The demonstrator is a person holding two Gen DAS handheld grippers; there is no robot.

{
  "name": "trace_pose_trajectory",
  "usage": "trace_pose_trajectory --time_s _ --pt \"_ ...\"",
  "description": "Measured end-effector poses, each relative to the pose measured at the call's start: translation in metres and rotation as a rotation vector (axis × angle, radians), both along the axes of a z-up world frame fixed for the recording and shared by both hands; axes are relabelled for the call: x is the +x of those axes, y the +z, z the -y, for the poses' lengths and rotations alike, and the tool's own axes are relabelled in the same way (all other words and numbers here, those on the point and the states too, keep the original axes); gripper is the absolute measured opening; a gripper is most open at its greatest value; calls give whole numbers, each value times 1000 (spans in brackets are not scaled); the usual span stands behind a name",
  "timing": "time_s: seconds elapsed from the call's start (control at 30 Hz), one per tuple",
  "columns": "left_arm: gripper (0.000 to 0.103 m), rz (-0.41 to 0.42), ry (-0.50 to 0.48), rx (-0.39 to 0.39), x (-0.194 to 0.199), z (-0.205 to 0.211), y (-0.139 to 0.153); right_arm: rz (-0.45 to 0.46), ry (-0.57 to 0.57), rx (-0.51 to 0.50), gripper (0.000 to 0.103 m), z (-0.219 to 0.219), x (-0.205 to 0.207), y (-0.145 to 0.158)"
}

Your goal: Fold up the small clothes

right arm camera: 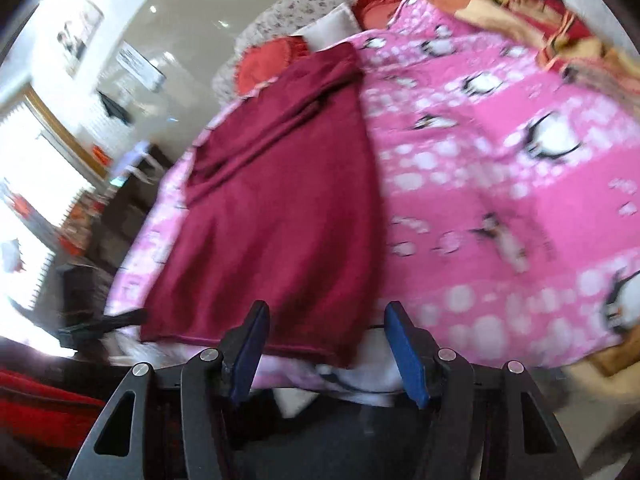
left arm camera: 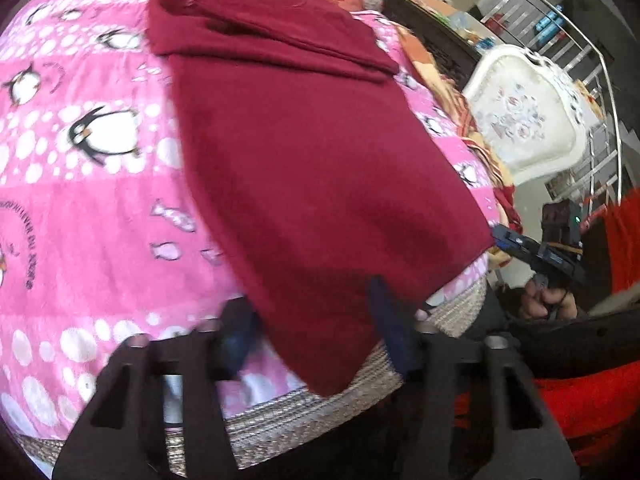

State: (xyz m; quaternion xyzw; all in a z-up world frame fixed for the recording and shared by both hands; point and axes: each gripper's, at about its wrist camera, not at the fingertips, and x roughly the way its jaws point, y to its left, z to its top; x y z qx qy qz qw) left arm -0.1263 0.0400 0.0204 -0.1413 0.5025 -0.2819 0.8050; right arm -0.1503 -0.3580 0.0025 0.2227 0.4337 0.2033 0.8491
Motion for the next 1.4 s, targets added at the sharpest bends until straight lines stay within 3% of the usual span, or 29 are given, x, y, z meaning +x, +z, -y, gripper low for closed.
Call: trace_pose_trajectory --time_s 0.03,0.1,0.17,0.2,0.47,0.57,0.77,1.0,1.13,1.4 --pt "25 -9 16 -1 2 -4 -2 0 10 23 50 0 0 -1" --pt "16 -29 52 -21 0 -16 -7 -12 10 23 42 2 1 -5" --pt "15 -42 73 -42 -1 -21 -9 -21 -14 41 23 8 -1 -8" --pt "14 -39 76 -38 -3 -21 -9 -24 -16 53 19 10 -2 -9" --pt "5 -26 96 -38 -5 -24 -6 -41 -26 66 16 12 -1 -13" --pt "5 4 94 -61 -8 -29 2 7 4 68 9 10 -7 4" --pt "4 61 84 -159 -18 -52 27 100 153 78 8 -5 -28 62" --pt "4 88 44 -242 -38 -73 53 165 181 170 8 3 -50 106" --pt "4 82 132 -255 -12 -77 49 169 138 181 8 11 -30 103" --pt "4 159 294 -369 114 -80 79 279 -11 127 8 -11 102 127"
